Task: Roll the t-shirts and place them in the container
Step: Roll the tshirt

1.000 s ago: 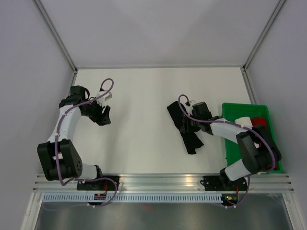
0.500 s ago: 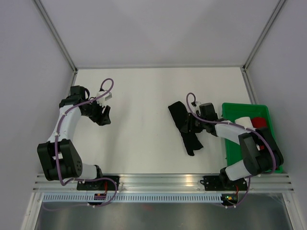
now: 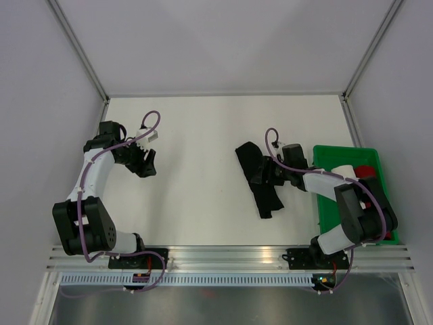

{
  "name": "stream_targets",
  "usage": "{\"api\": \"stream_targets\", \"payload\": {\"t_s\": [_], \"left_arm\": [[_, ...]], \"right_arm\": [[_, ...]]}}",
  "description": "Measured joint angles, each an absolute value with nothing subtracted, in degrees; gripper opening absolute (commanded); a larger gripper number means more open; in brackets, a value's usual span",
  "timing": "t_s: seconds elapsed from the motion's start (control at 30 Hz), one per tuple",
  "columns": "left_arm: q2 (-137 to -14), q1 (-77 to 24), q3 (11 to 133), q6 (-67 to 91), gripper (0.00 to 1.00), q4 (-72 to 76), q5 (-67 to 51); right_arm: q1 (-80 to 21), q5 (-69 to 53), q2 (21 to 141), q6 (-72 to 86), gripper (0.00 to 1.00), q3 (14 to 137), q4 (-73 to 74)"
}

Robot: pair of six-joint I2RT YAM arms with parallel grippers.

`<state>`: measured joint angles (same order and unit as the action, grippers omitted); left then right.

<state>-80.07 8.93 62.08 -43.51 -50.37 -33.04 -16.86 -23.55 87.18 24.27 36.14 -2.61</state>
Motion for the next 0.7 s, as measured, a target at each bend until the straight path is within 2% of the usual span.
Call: {"api": "stream_targets", "payload": {"t_s": [0.03, 0.1, 0.47, 0.7], "left_arm": [[-80.07, 8.93, 62.08, -43.51, 0.67, -50.37, -33.06], [-80.07, 8.93, 62.08, -43.51, 0.67, -50.37, -33.06], [-80.07, 8.93, 62.08, -43.53, 0.67, -50.39, -33.06], [-80.07, 8.93, 62.08, -43.53, 0.67, -50.41, -33.06]], "right_arm": [[-16.86, -22.85, 86.98, 24.32, 0.74, 36.25, -2.35], [-16.88, -21.87, 86.70, 24.27, 0.75, 36.60, -1.78], [-17.15, -13.72, 85.91, 20.47, 0.75, 40.10, 7.18], [-21.39, -5.48, 85.93, 16.45, 0.76, 45.82, 14.13]]}}
